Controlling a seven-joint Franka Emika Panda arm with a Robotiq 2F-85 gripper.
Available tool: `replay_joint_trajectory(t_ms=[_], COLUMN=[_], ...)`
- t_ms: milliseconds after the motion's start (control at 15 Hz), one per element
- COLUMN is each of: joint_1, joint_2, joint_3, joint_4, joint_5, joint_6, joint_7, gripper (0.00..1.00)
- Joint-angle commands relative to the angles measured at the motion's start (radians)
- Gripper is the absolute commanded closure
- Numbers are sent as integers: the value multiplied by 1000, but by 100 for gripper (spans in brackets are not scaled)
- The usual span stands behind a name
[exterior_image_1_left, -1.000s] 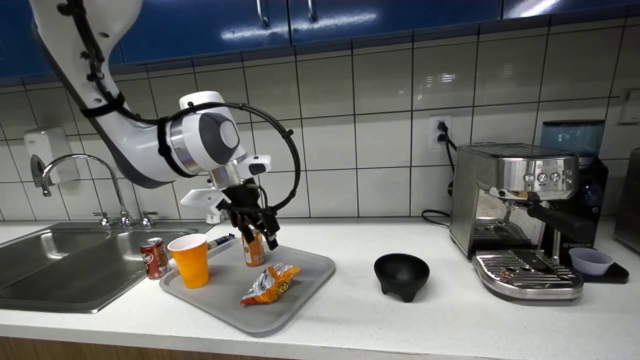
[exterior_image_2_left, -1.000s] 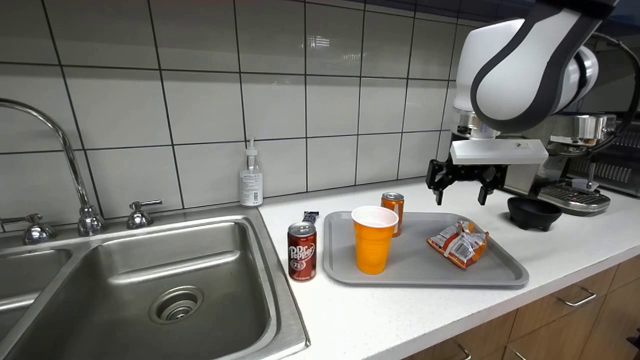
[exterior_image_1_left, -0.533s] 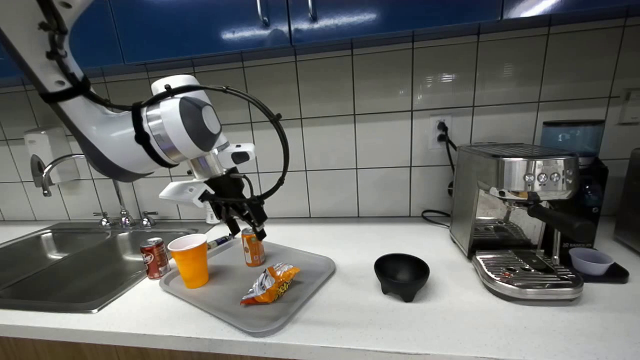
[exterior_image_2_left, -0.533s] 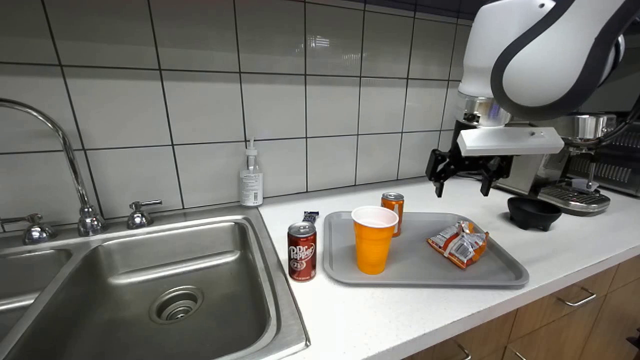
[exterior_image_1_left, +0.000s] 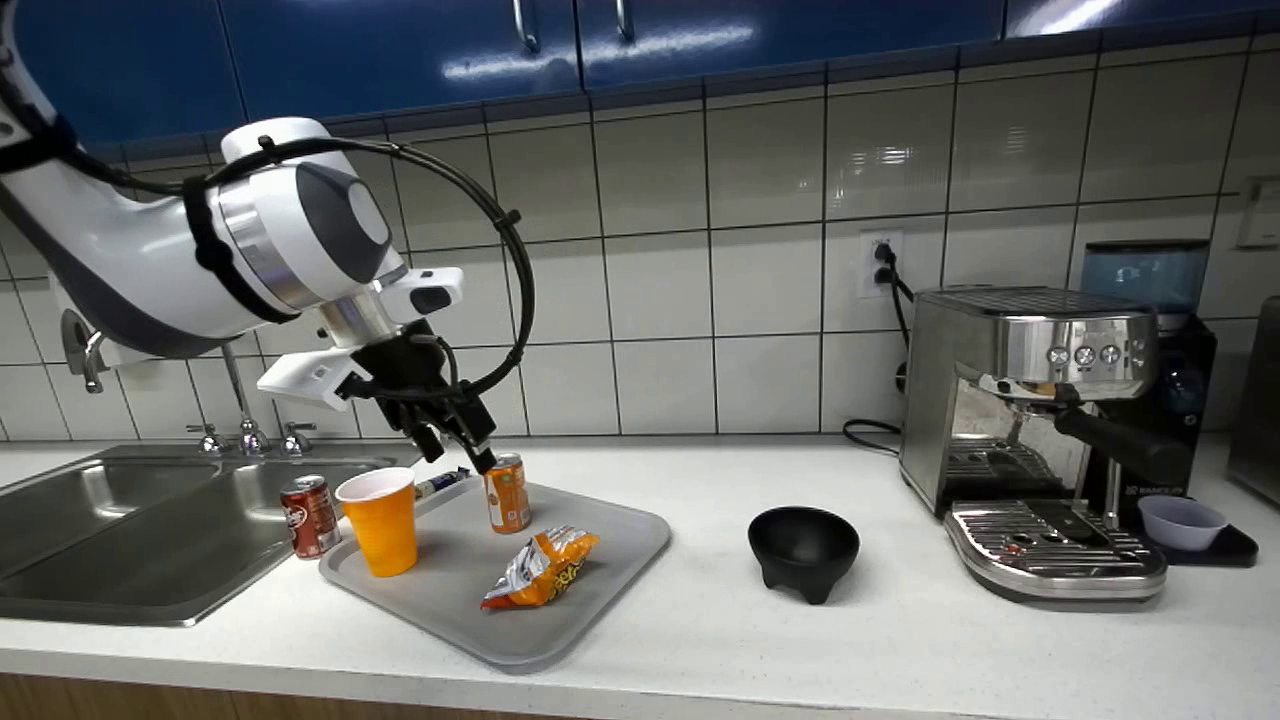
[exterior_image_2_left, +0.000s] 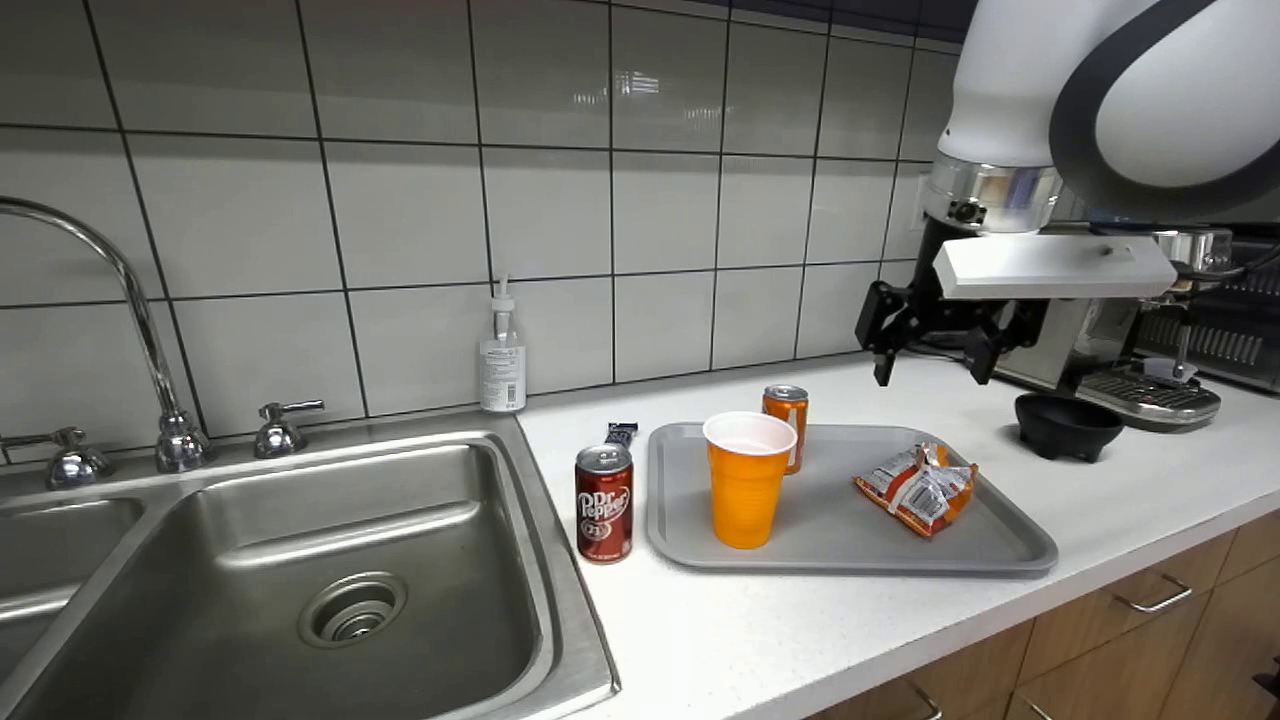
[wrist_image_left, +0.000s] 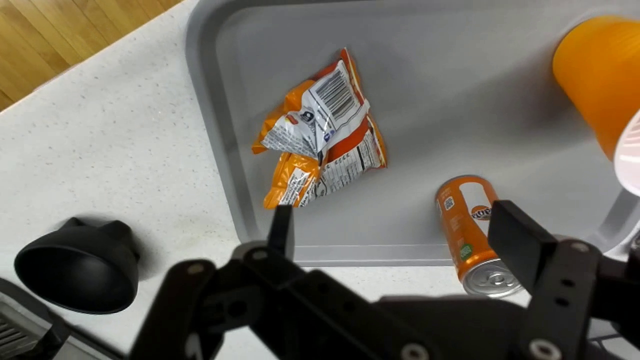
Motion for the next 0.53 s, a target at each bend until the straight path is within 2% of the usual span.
replay_joint_trajectory(t_ms=[0, 467], joint_1=[1, 1], joint_2=[-15, -38], joint_3=[6, 11], joint_4=[-12, -31], joint_5=[-2, -2], joint_6=[0, 0], joint_7=[7, 12], gripper=[0, 0])
